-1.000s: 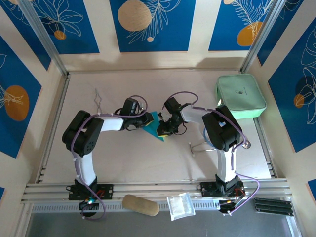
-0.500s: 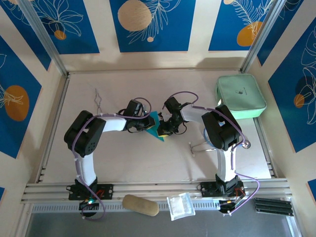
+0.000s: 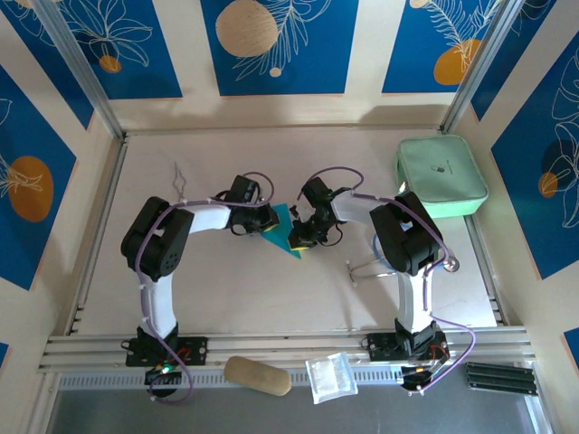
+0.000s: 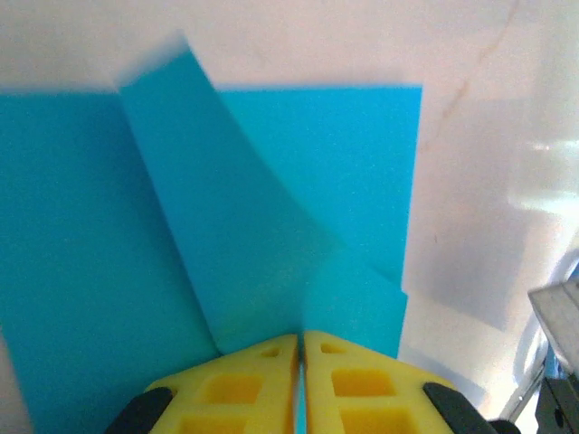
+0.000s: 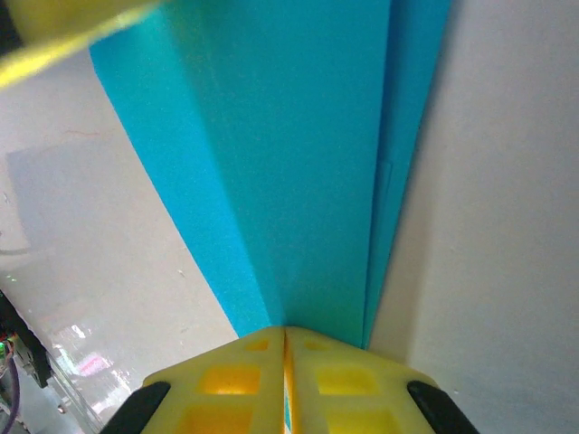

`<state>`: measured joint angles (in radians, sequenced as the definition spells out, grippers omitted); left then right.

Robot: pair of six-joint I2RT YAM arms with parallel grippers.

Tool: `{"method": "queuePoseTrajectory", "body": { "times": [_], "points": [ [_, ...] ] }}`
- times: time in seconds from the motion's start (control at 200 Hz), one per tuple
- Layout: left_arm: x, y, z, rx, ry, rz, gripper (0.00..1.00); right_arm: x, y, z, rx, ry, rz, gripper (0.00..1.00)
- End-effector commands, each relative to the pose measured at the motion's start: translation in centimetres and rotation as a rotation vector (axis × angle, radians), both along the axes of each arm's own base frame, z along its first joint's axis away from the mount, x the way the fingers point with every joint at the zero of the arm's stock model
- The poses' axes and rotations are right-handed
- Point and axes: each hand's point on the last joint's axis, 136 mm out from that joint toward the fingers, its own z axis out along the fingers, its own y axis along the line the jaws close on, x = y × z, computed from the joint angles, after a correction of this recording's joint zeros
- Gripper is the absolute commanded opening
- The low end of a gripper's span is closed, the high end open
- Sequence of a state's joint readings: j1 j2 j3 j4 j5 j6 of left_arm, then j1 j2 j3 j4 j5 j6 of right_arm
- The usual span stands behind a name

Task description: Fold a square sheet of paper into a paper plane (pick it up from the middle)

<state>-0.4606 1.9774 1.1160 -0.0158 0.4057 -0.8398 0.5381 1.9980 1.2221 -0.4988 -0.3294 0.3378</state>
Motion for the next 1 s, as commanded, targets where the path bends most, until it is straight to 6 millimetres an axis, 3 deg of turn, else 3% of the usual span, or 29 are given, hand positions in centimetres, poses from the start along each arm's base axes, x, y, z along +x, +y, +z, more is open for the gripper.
{"method": "queuePoseTrajectory", "body": {
  "times": [0.0,0.18,0.395,0.485,0.585,0.815,0.995],
  "points": [
    [2.2,4.8,-2.7,0.131,0.017,0.069,0.13,-2.6,-4.3,-4.3,-0.197,0.115,-0.009,0.11],
    [4.5,6.9,-1.8,0.153,-0.002,0.084,0.13,-1.9,-3.9,-4.0,-0.174,0.104,-0.006,0.11],
    [6.7,7.9,3.6,0.202,-0.112,0.058,0.15,-0.9,-2.6,-3.2,-0.119,0.094,0.013,0.11],
    [6.5,7.1,6.1,0.167,-0.152,0.043,0.15,-0.8,-2.4,-3.1,-0.113,0.094,0.017,0.12],
    [5.2,4.8,7.6,0.096,-0.171,0.015,0.15,-0.8,-2.2,-3.0,-0.106,0.096,0.018,0.12],
    [1.5,-0.8,5.8,-0.014,-0.114,-0.04,0.14,-1.0,-2.3,-3.2,-0.104,0.108,0.021,0.12],
    [1.0,-1.3,2.7,0.024,-0.051,-0.04,0.12,-0.8,-1.9,-2.8,-0.083,0.099,0.024,0.12]
  ]
}}
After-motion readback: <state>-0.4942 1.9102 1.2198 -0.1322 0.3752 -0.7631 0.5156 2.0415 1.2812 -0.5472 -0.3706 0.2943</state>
